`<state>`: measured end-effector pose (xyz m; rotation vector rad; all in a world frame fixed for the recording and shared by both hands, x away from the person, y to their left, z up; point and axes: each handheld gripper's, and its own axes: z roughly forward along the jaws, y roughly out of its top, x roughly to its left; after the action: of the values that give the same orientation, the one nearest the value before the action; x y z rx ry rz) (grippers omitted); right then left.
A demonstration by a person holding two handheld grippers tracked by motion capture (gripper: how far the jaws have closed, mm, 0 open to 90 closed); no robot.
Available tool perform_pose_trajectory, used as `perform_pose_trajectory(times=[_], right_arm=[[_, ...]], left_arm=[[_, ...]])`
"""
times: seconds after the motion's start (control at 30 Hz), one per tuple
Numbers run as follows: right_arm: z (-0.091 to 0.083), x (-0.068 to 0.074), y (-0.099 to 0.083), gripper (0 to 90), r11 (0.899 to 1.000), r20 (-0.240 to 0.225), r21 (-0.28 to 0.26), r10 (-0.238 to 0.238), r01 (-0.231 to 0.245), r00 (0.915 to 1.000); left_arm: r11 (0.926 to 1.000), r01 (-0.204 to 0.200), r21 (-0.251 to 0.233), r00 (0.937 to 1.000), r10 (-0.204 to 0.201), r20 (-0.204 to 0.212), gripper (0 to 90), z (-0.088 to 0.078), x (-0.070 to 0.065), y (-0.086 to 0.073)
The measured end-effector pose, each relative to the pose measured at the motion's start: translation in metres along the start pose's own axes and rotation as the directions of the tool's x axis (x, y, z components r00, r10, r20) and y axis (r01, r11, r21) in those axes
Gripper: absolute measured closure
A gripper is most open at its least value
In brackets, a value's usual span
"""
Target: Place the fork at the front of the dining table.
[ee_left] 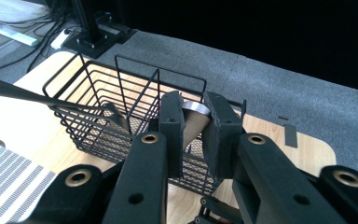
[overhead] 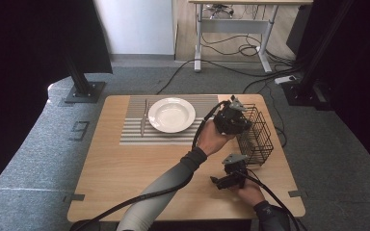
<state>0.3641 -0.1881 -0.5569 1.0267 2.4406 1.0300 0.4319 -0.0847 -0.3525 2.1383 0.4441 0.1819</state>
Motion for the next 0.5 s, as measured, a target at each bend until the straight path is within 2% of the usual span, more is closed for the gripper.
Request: perform_pose_trajectory(times=[0.2, 0.47, 0.5], right_arm=[[0.000, 0.000, 0.000, 0.0, 1.000, 0.000, 0.000, -0.002, 0.002, 1.0000], [0.000, 0.001, 0.000, 0.0, 1.000, -0.002, 0.001, 0.001, -0.001, 1.0000], [-0.001, 0.001, 0.000, 0.0, 1.000, -0.002, 0.002, 0.000, 0.000, 1.0000]], left_arm=[[0.9995, -0.028, -0.012, 0.9996, 0.028, -0.002, 78.5, -0.014, 0.000, 0.009], [0.9983, -0.048, -0.034, 0.9986, 0.047, -0.025, 78.6, -0.040, 0.001, 0.021], [0.9979, -0.053, -0.039, 0.9981, 0.051, -0.033, 78.6, -0.048, 0.002, 0.023]])
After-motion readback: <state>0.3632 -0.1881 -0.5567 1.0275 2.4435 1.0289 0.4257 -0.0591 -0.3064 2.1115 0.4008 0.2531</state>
